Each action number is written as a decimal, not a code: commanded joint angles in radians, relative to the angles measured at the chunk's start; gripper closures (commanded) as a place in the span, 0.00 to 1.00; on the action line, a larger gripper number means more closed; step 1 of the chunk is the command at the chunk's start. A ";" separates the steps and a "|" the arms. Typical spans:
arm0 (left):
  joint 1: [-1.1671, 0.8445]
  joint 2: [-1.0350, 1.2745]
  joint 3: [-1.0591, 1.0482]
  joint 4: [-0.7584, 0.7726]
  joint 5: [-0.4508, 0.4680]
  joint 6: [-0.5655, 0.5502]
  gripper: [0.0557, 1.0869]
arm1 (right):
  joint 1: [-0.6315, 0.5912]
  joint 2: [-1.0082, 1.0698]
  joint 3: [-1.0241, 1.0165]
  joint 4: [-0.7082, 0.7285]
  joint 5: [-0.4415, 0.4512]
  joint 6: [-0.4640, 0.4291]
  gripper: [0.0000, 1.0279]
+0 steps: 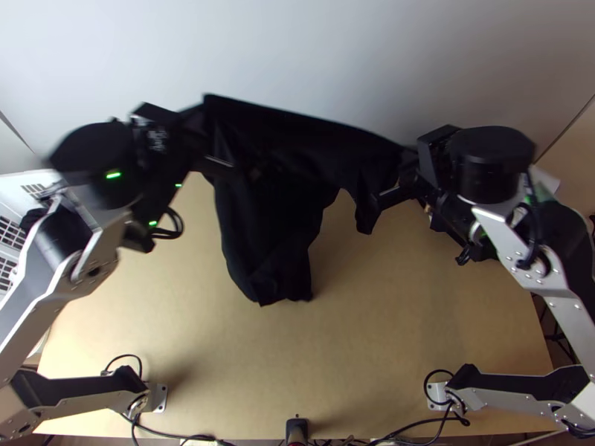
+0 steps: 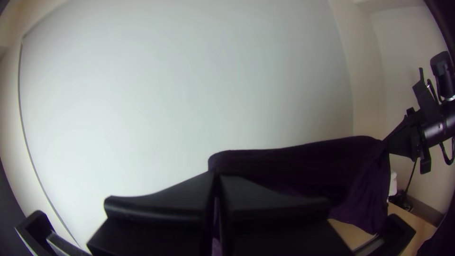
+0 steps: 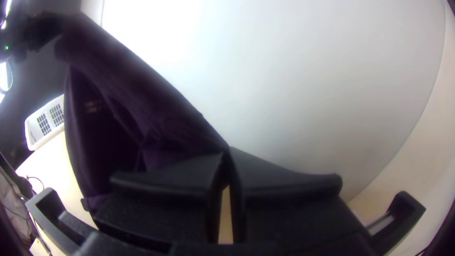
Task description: Fold the t-shirt
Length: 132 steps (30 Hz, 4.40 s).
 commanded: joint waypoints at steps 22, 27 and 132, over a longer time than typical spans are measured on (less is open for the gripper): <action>-0.010 -0.284 0.027 0.410 -0.212 0.499 0.96 | 0.376 -0.032 -0.020 0.788 0.227 -0.643 0.97; 0.067 -0.318 0.023 0.444 -0.212 0.497 0.96 | 0.408 -0.028 -0.023 0.788 0.229 -0.651 0.97; -0.251 0.240 -0.777 -0.364 0.228 -0.584 0.06 | -0.270 -0.006 -0.704 0.328 -0.202 0.266 0.97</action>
